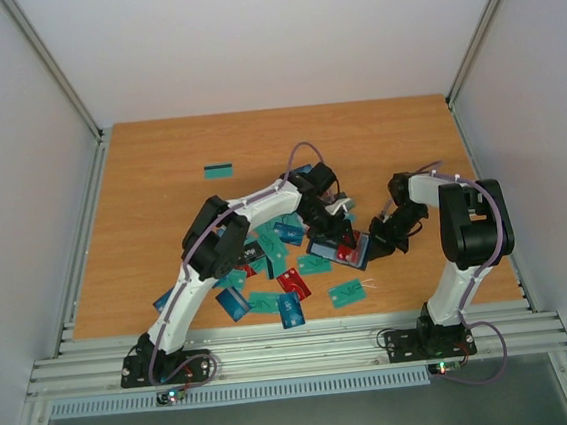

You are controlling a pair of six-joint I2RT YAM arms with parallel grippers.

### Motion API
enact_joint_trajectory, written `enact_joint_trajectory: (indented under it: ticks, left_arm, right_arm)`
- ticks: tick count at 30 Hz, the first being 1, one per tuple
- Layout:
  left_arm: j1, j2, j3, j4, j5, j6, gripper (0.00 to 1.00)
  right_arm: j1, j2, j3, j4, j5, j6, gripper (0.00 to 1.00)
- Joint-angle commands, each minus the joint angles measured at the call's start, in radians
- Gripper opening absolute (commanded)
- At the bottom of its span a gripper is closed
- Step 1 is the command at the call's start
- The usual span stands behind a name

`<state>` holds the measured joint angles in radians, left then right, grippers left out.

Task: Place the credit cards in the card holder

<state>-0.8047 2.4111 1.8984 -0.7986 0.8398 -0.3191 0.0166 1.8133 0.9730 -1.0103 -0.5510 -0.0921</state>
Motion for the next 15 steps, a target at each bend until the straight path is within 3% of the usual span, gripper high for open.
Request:
enact_joint_trajectory:
  ticks: [1,7,15]
  left_arm:
    - [0.001,-0.041,0.032,-0.091,-0.080,0.039,0.55]
    - [-0.001,-0.027,0.054,-0.094,-0.083,0.034,0.80]
    - [-0.028,0.000,0.109,-0.154,-0.150,0.016,0.90]
  right_arm:
    - [-0.002,-0.012,0.001,0.021,0.004,0.003,0.04]
    - [-0.003,-0.021,0.000,0.024,-0.002,0.012,0.04]
    - [-0.003,-0.034,-0.005,0.021,-0.004,0.014,0.04]
